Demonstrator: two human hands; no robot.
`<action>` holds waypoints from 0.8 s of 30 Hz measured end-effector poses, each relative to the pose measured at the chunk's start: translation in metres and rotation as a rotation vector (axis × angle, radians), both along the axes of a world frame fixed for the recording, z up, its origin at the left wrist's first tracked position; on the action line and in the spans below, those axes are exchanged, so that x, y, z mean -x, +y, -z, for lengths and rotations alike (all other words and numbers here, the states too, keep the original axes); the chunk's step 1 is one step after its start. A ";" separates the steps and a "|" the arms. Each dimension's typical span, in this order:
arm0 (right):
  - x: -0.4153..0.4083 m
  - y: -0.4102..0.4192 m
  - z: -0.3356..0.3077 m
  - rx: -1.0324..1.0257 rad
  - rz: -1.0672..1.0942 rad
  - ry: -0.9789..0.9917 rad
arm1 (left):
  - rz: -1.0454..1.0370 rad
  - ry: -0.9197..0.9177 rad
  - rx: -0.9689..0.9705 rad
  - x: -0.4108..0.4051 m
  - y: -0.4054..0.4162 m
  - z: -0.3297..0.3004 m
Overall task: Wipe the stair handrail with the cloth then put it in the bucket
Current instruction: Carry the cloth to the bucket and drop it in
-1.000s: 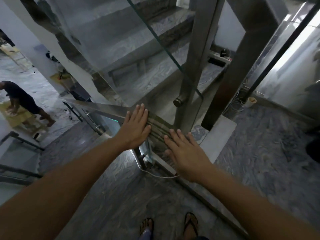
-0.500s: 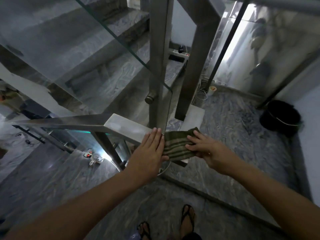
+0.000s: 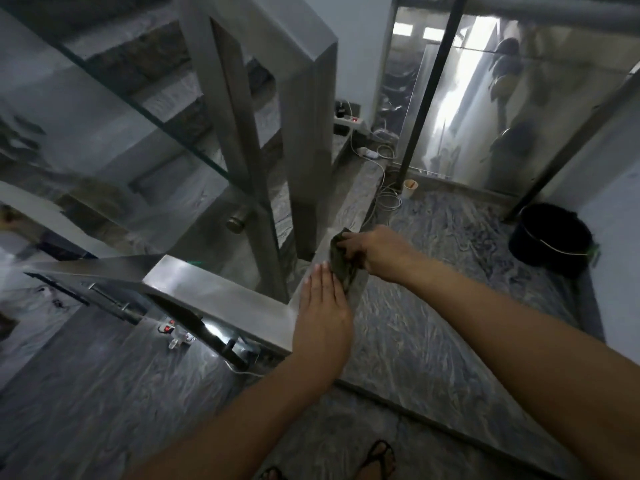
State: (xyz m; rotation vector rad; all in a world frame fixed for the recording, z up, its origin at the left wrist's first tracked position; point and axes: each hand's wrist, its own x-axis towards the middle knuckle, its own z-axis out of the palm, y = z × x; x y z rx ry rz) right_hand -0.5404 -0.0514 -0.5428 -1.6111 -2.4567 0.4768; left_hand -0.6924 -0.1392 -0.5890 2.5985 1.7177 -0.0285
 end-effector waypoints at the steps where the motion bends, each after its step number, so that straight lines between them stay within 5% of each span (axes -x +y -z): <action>1: -0.004 0.007 -0.002 -0.006 0.005 -0.012 | -0.012 0.024 0.005 -0.006 0.007 0.000; 6: -0.039 0.028 -0.002 -0.033 0.039 0.046 | -0.042 0.100 -0.049 -0.033 0.044 -0.007; 13: -0.110 0.027 0.011 0.032 0.209 0.166 | 0.013 0.269 0.153 -0.073 0.104 -0.030; 24: -0.221 0.032 -0.007 0.066 0.337 0.231 | 0.015 -0.268 0.417 -0.158 0.176 -0.071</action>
